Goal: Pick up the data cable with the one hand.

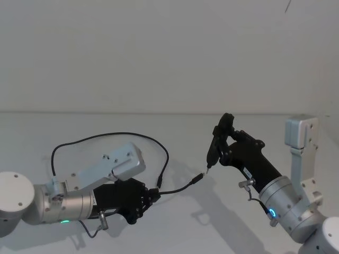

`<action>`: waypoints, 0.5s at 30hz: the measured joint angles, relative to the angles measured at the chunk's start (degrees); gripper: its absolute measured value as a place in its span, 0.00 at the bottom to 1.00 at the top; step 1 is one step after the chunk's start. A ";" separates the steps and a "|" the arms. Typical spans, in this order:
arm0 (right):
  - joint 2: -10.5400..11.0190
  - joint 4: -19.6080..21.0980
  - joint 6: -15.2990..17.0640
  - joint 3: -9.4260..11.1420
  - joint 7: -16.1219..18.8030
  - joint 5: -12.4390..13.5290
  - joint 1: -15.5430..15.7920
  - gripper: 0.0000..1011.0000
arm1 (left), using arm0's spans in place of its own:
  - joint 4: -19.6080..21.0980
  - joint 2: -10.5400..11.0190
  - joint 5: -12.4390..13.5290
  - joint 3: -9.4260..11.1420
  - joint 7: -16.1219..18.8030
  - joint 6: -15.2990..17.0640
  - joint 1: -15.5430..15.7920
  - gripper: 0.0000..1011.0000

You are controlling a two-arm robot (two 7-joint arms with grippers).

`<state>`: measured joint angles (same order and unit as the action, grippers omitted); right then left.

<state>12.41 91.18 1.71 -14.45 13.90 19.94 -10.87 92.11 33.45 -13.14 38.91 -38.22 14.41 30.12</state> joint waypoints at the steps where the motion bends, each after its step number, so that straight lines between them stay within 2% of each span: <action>1: 0.00 0.10 0.06 -0.03 0.00 0.01 0.00 0.28 | 0.00 0.00 0.00 0.00 0.00 0.00 0.00 0.04; 15: 0.28 1.15 0.99 -0.31 -0.06 0.24 0.26 0.28 | 0.00 0.00 0.00 0.00 0.00 0.00 0.00 0.04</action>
<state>12.69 92.33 2.70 -14.77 13.84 20.18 -10.61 92.11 33.45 -13.14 38.91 -38.22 14.41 30.12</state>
